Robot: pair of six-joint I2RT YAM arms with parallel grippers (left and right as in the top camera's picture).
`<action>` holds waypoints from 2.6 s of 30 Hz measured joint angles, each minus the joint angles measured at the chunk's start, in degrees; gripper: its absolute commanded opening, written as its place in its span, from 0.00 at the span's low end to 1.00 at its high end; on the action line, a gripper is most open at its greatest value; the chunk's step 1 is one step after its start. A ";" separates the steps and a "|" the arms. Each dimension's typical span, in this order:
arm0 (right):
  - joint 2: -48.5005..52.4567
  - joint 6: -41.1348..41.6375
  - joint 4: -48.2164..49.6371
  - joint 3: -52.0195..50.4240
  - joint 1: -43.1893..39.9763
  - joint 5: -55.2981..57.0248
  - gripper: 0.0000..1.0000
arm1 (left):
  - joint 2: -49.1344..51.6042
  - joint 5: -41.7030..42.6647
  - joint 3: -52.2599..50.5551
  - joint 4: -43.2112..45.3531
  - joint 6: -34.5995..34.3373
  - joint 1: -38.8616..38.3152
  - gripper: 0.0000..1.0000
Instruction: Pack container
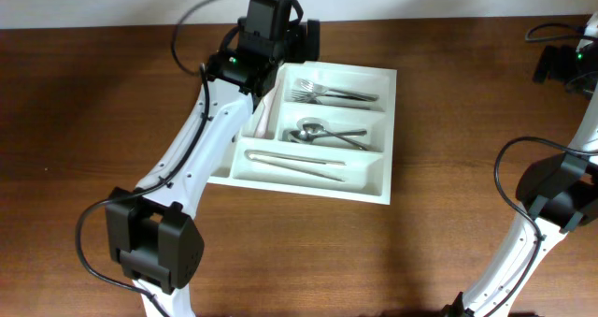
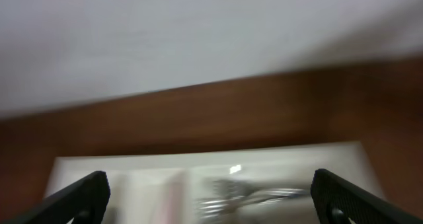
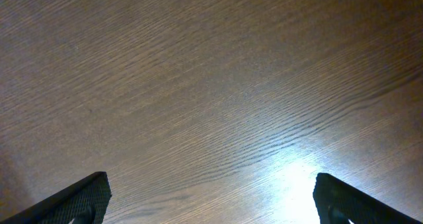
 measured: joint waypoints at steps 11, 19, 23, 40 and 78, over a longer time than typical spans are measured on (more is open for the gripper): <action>0.00 0.15 2.12 0.00 0.00 -0.96 0.99 | 0.00 -11.63 0.50 -18.36 19.19 7.61 0.99; 0.00 4.76 2.56 0.00 0.09 -21.99 0.99 | 0.00 -11.91 0.50 -25.40 19.91 14.71 0.99; 0.00 5.55 -5.01 0.00 1.99 -27.43 0.99 | 0.00 -7.23 0.50 -26.56 19.04 18.78 0.99; -1.16 7.78 -9.25 -11.76 38.64 -15.93 0.99 | 0.00 -1.81 0.50 -29.33 19.78 31.65 0.99; -5.49 10.86 -5.22 -24.28 33.00 -5.35 0.99 | 12.94 9.31 0.83 -43.32 26.62 32.72 0.99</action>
